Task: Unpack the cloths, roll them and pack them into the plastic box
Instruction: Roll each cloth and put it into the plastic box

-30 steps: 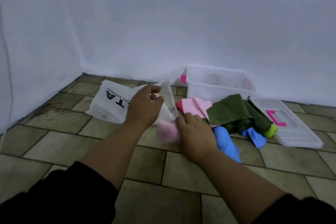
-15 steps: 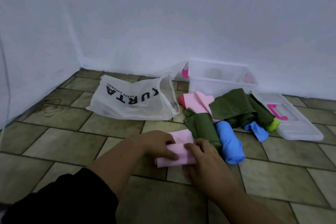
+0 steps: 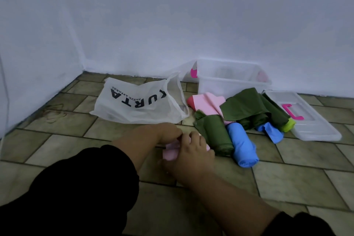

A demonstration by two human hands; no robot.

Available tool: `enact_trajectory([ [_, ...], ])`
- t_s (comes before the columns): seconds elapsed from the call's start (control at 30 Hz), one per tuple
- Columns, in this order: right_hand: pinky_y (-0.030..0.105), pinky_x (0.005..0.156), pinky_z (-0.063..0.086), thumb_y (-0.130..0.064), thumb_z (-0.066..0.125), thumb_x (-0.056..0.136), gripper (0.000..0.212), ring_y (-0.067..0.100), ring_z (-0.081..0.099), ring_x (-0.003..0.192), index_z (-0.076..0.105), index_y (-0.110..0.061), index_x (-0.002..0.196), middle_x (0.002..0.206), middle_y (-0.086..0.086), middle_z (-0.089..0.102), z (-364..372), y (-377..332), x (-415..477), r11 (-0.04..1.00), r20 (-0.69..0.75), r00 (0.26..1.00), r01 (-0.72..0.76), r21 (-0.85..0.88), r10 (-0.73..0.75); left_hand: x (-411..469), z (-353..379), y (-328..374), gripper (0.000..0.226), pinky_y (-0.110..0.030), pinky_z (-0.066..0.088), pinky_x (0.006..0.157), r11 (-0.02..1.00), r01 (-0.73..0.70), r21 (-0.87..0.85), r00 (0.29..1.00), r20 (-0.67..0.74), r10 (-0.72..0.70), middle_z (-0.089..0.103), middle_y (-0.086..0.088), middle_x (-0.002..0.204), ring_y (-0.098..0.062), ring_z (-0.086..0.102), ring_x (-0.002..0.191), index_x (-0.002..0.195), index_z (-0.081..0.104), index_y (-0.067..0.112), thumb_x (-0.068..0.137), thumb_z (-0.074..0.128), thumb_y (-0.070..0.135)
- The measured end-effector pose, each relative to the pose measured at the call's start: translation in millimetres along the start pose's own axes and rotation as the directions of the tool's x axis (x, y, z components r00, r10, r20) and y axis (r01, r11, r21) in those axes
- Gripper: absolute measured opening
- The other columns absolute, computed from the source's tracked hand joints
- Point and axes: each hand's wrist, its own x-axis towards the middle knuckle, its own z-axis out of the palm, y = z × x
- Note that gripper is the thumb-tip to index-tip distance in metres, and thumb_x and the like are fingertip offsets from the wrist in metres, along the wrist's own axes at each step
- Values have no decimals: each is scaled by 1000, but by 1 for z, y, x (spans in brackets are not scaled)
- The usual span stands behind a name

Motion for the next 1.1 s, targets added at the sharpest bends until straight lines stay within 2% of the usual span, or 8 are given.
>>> enact_trajectory([
  [0.13, 40, 79, 33, -69, 47, 64, 61, 20, 43, 109, 47, -31, 112, 116, -6, 47, -5, 8, -3, 999, 24, 999, 46, 29, -46, 0, 1, -7, 42, -35, 40, 97, 932, -159, 326, 985, -5, 170, 55, -12, 133, -29, 52, 119, 131, 53, 11, 98, 39, 34],
  [0.3, 42, 87, 35, -74, 38, 68, 63, 19, 42, 108, 46, -39, 119, 115, -9, 50, -10, 23, -23, 991, 93, 987, 124, 47, -128, 4, 11, -3, 33, -37, 41, 95, 986, -91, 141, 972, -203, 119, 56, 4, 128, -18, 52, 113, 113, 64, 28, 84, 59, 43],
  [0.4, 43, 89, 33, -73, 38, 68, 60, 18, 40, 109, 44, -41, 118, 115, -11, 50, -13, 22, -24, 988, 97, 984, 142, 62, -147, 10, 20, -1, 27, -39, 38, 87, 976, -51, 212, 947, -300, 115, 53, 1, 118, -19, 51, 104, 103, 57, 31, 80, 61, 44],
  [0.8, 40, 73, 39, -76, 43, 59, 55, 22, 43, 95, 43, -35, 97, 96, -10, 50, -6, 31, -30, 976, 55, 975, 214, 39, -216, 9, 20, 3, 41, -42, 40, 90, 970, 41, 242, 941, -335, 44, 48, -3, 116, -24, 48, 109, 107, 51, 26, 78, 65, 51],
  [0.87, 41, 75, 37, -78, 41, 60, 58, 21, 42, 98, 42, -37, 101, 101, -11, 50, -6, 32, -28, 975, 79, 972, 217, 38, -220, 7, 19, 10, 29, -31, 42, 81, 986, -62, 154, 904, -410, 121, 51, -1, 111, -20, 51, 101, 101, 51, 25, 80, 67, 38],
  [0.97, 44, 79, 35, -80, 40, 62, 61, 22, 41, 102, 43, -39, 107, 109, -11, 52, -5, 32, -27, 978, 96, 973, 206, 31, -208, 3, 14, 22, 14, -15, 41, 67, 934, -236, -266, 909, -401, 116, 65, 3, 106, -13, 58, 91, 92, 57, 24, 86, 58, 12],
  [1.03, 45, 81, 35, -81, 41, 61, 68, 23, 41, 106, 43, -40, 116, 118, -11, 51, -5, 32, -26, 980, 97, 975, 199, 26, -200, -1, 14, 25, 16, -21, 47, 79, 882, -215, -420, 957, -269, 105, 68, 1, 109, -13, 61, 95, 100, 63, 19, 91, 49, 16],
  [1.1, 45, 83, 36, -81, 42, 60, 74, 23, 41, 109, 39, -42, 123, 128, -10, 47, -6, 34, -26, 978, 112, 972, 208, 19, -208, -6, 18, 23, 28, -30, 44, 92, 908, -148, -391, 981, -172, 86, 65, -2, 114, -18, 58, 106, 110, 64, 16, 97, 42, 28],
])
